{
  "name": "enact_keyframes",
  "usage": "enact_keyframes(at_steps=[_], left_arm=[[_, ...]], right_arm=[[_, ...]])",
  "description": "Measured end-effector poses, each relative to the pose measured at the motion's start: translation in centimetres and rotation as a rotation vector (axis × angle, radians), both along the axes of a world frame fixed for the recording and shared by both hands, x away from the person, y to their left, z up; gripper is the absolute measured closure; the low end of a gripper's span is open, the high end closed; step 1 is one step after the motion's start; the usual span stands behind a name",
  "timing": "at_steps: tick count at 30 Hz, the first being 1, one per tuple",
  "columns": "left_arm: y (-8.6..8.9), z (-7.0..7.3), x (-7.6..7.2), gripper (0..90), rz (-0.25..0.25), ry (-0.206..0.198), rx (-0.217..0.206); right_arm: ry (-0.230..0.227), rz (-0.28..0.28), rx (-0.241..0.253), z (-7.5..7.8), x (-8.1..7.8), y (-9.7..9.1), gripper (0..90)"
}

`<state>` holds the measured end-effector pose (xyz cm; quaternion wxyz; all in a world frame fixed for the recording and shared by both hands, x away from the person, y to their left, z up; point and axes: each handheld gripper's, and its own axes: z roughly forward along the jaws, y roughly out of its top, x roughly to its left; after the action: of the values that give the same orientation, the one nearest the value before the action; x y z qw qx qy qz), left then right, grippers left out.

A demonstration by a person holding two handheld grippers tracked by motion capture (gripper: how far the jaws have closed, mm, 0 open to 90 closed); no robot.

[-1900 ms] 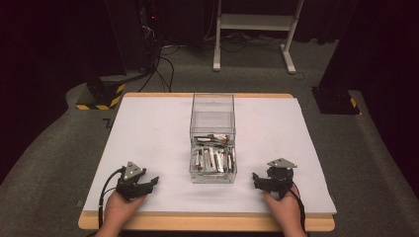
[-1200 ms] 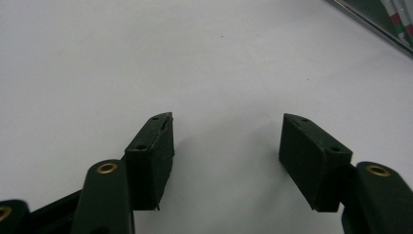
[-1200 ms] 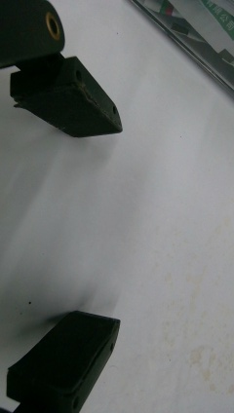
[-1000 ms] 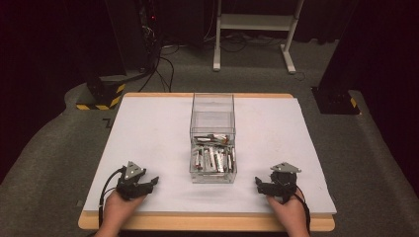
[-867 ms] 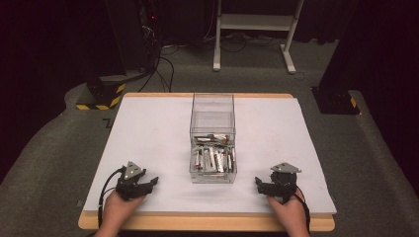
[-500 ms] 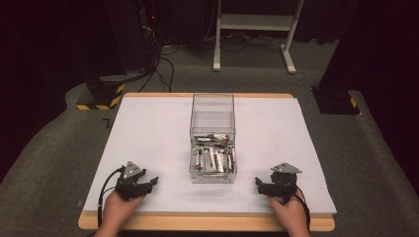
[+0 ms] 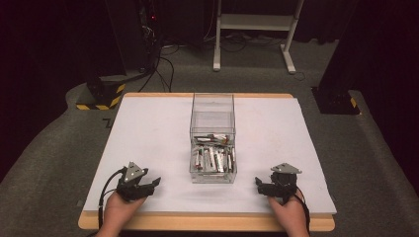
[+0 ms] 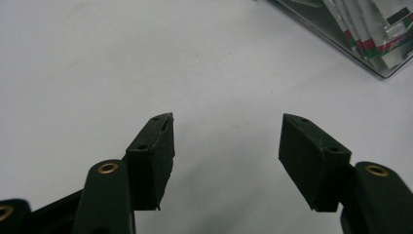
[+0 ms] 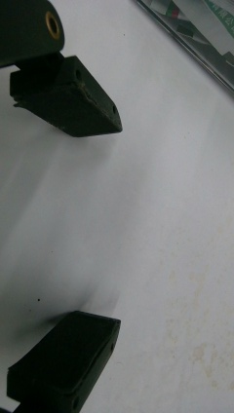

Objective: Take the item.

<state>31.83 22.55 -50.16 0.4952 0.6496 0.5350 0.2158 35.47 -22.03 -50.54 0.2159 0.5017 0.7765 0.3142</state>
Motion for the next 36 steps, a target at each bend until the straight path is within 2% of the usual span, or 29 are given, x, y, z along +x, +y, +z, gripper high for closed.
enact_keyframes(at_steps=[2, 4, 7, 9, 16, 18, 19, 20, 21, 22, 26, 28, 35, 36], left_arm=[[-0.1, 0.1, -0.1, 37.8, -0.014, -0.001, 0.014], [-0.4, 0.2, -0.2, 37.7, -0.012, -0.019, -0.003], [-0.5, 0.4, -0.4, 37.4, -0.026, -0.030, 0.015], [-0.7, 0.5, -0.5, 37.3, -0.023, -0.038, -0.003], [-0.8, 0.9, -0.6, 36.0, -0.035, -0.034, 0.007], [-0.9, 0.9, -0.6, 36.4, -0.035, -0.033, -0.004], [-1.1, 0.9, -0.6, 36.6, -0.029, -0.033, -0.024], [-1.2, 0.9, -0.6, 36.5, -0.037, -0.030, -0.016], [-1.4, 0.9, -0.6, 36.4, -0.031, -0.031, -0.029], [-1.4, 0.9, -0.6, 36.1, -0.042, -0.029, -0.015], [-2.0, 1.1, -0.8, 35.8, -0.048, -0.034, -0.026], [-2.0, 1.2, -0.9, 36.0, -0.064, -0.033, -0.012], [-2.7, 1.7, -1.1, 35.6, -0.067, -0.044, -0.037], [-2.6, 1.8, -1.2, 35.5, -0.077, -0.042, -0.025]], right_arm=[[0.000, 0.000, 0.000, 0.0, 0.0, 0.0, 9.3], [0.000, 0.000, 0.000, 0.0, 0.0, 0.0, 9.3], [-0.001, 0.000, -0.001, 0.0, 0.0, 0.0, 9.3], [-0.002, 0.002, -0.002, 0.0, 0.0, 0.0, 9.3], [-0.001, -0.001, 0.000, 0.0, 0.0, 0.0, 9.3], [-0.001, -0.001, 0.000, 0.0, 0.0, 0.0, 9.3], [-0.001, -0.001, 0.000, 0.0, 0.0, 0.0, 9.3], [-0.001, -0.001, -0.001, 0.0, 0.0, 0.0, 9.3], [0.000, -0.001, 0.000, 0.0, 0.0, 0.0, 9.3], [-0.001, 0.000, 0.000, 0.0, 0.0, 0.0, 9.3], [-0.001, -0.001, 0.000, 0.0, 0.0, 0.0, 9.3], [0.000, -0.002, 0.002, 0.0, 0.0, 0.0, 9.3], [-0.001, 0.000, 0.000, 0.0, 0.0, 0.0, 9.3], [0.000, -0.001, 0.001, 0.0, 0.0, 0.0, 9.3]])
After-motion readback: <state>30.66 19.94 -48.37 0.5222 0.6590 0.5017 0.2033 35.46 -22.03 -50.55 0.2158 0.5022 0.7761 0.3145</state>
